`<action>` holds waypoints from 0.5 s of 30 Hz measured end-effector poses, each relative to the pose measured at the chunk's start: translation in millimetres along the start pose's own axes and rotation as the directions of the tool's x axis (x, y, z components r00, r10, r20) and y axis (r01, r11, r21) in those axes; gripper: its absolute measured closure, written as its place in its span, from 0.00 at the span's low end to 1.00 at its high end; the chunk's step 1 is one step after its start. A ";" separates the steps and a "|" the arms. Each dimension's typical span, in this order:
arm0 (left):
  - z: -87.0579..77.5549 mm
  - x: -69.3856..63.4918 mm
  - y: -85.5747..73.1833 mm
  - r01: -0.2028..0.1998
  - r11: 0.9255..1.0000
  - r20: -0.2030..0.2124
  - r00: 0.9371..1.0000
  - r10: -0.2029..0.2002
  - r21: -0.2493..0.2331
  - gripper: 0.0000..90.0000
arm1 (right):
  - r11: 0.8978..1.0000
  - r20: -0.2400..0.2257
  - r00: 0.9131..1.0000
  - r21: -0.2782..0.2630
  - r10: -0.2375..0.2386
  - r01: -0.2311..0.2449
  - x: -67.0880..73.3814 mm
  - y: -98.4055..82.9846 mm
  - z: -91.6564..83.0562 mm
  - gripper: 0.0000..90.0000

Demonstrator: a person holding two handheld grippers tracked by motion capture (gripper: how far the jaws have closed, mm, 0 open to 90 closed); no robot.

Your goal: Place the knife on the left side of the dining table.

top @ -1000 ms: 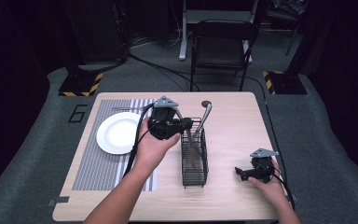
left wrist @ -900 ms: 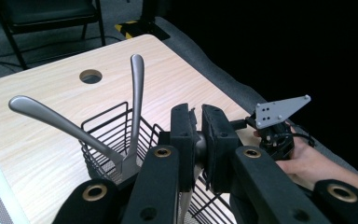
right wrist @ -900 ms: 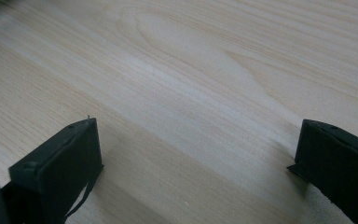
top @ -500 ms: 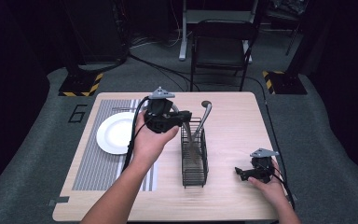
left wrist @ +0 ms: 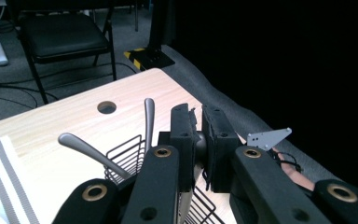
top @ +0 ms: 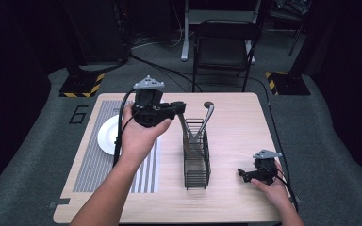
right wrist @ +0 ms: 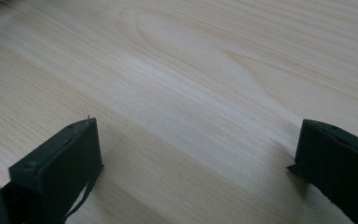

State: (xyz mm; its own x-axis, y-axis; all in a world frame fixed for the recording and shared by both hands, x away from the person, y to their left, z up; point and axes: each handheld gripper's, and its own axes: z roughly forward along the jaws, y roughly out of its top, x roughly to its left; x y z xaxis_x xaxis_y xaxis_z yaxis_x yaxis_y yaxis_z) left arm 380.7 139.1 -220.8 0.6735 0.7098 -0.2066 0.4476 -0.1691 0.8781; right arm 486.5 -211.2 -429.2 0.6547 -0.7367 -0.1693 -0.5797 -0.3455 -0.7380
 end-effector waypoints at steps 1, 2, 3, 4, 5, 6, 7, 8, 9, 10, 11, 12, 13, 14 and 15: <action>-2.5 1.2 0.5 0.001 1.000 -0.002 1.000 -0.001 -0.002 0.93 | 1.000 0.004 1.000 -0.003 -0.004 0.004 -0.3 -0.1 -0.1 0.00; -4.5 2.3 0.9 0.006 1.000 -0.002 1.000 -0.006 -0.008 0.93 | 1.000 0.000 1.000 0.000 0.000 0.000 0.0 0.0 0.0 0.00; -6.5 3.4 1.2 0.009 1.000 -0.002 1.000 -0.009 -0.011 0.93 | 1.000 0.000 1.000 0.000 0.000 0.000 0.0 0.0 0.0 0.00; -8.7 5.0 1.5 0.019 1.000 0.002 1.000 -0.019 -0.016 0.93 | 1.000 0.000 1.000 0.000 0.000 0.000 0.0 0.0 0.0 0.00; -8.7 5.0 1.5 0.019 1.000 0.002 1.000 -0.019 -0.016 0.93 | 1.000 0.000 1.000 0.000 0.000 0.000 0.0 0.0 0.0 0.00; -9.8 6.0 1.8 0.020 1.000 0.001 1.000 -0.020 -0.017 0.93 | 1.000 0.002 1.000 -0.001 -0.002 0.002 -0.1 0.0 -0.1 0.00; -12.2 8.4 2.4 0.026 0.999 0.001 1.000 -0.026 -0.023 0.93 | 1.000 0.000 1.000 0.000 0.000 0.000 0.0 0.0 0.0 0.00; -13.7 10.1 2.6 0.031 0.999 0.002 1.000 -0.031 -0.028 0.93 | 1.000 0.000 1.000 0.000 0.000 0.000 0.0 0.0 0.0 0.00; -15.2 11.8 2.9 0.036 0.999 -0.002 0.999 -0.036 -0.033 0.93 | 1.000 0.002 1.000 -0.001 -0.001 0.001 -0.1 0.0 -0.1 0.00; -15.2 11.8 2.9 0.036 0.999 -0.002 0.999 -0.036 -0.033 0.93 | 1.000 0.002 1.000 -0.001 -0.001 0.001 -0.1 0.0 -0.1 0.00; -18.3 15.6 3.1 0.041 0.998 -0.009 0.999 -0.042 -0.038 0.93 | 1.000 0.002 1.000 -0.001 -0.002 0.002 -0.1 0.0 -0.1 0.00; -18.3 15.6 3.1 0.041 0.998 -0.009 0.999 -0.042 -0.038 0.93 | 1.000 0.000 1.000 0.000 0.000 0.000 0.0 0.0 0.0 0.00; -20.2 18.1 2.9 0.044 0.998 -0.017 0.999 -0.045 -0.040 0.93 | 1.000 0.002 1.000 -0.001 -0.001 0.001 -0.1 0.0 -0.1 0.00; -22.9 22.7 2.2 0.053 0.997 -0.021 0.998 -0.054 -0.048 0.93 | 1.000 0.000 1.000 0.000 0.000 0.000 0.0 0.0 0.0 0.00; -25.0 26.0 2.0 0.060 0.997 -0.023 0.998 -0.061 -0.049 0.93 | 1.000 -0.001 1.000 0.000 0.000 0.000 0.0 0.0 0.0 0.00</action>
State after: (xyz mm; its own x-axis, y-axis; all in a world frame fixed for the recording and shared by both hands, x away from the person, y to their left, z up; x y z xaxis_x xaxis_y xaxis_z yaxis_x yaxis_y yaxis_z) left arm 384.3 174.3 -213.7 0.6314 0.7341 -0.2498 0.4576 -0.0928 0.8843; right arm 486.5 -211.2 -429.2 0.6545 -0.7370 -0.1689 -0.5794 -0.3454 -0.7383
